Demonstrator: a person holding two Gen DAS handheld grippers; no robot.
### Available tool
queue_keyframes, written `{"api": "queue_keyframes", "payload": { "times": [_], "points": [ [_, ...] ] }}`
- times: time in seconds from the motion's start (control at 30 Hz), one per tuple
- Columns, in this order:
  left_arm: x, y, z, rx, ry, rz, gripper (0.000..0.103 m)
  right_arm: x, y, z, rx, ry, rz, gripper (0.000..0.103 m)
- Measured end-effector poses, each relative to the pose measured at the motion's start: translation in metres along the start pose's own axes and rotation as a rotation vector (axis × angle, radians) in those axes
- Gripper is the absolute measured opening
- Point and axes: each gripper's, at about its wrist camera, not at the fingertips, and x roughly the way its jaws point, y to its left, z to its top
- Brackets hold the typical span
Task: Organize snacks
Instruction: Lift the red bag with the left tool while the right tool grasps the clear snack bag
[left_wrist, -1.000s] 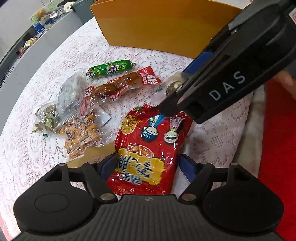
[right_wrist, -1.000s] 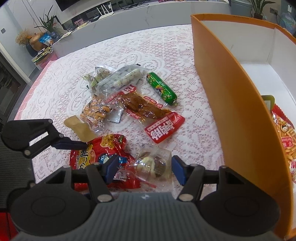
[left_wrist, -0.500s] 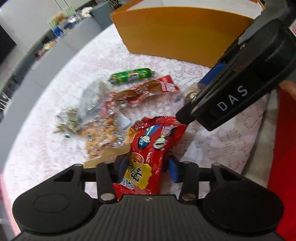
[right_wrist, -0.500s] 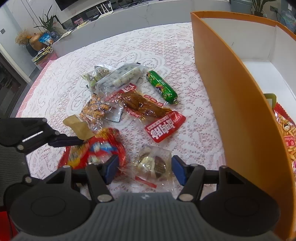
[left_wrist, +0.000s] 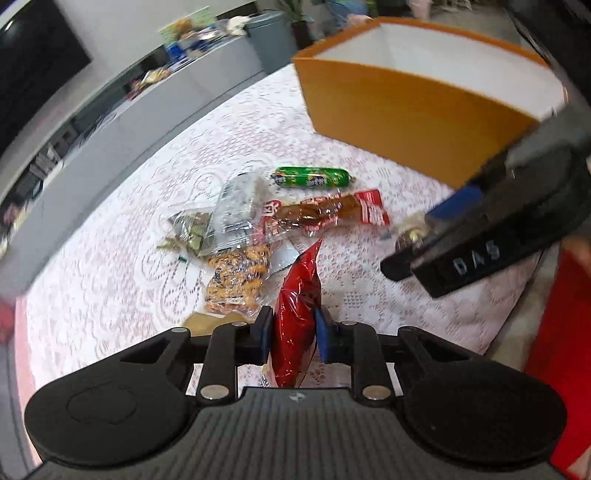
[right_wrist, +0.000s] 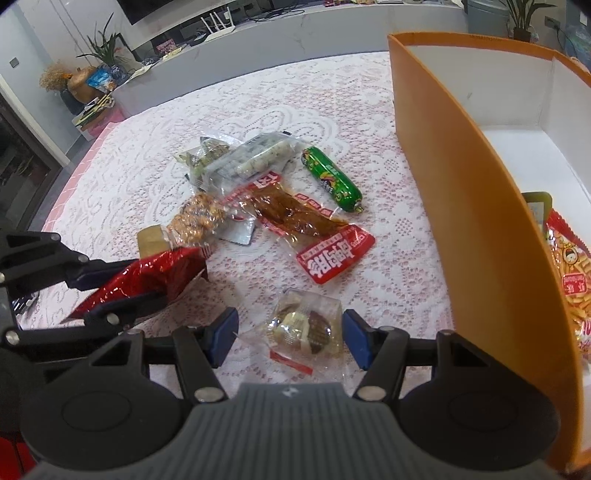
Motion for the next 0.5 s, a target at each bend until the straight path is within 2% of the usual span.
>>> {"api": "queue_keyframes", "payload": {
  "times": [0.07,0.23,0.33,0.43,0.5],
  "points": [
    [-0.006,0.005,0.001,-0.056,-0.006,-0.009,0.026,-0.004,0.001,-0.002,-0.005,-0.006,0.004,0.061],
    [-0.017,0.030,-0.003,-0.240,-0.009,-0.118,0.026,-0.011,0.003,-0.007,-0.011,-0.007,0.011,0.061],
    [-0.014,0.039,-0.011,-0.328,0.008,-0.185,0.027,-0.013,0.004,-0.008,-0.012,-0.021,0.069,0.061],
    [-0.006,0.043,-0.021,-0.354,0.058,-0.152,0.028,-0.008,0.009,-0.009,-0.015,0.002,0.111,0.061],
    [-0.005,0.042,-0.026,-0.338,0.056,-0.133,0.034,0.000,0.013,-0.011,-0.033,0.024,0.089,0.061]
  ]
}}
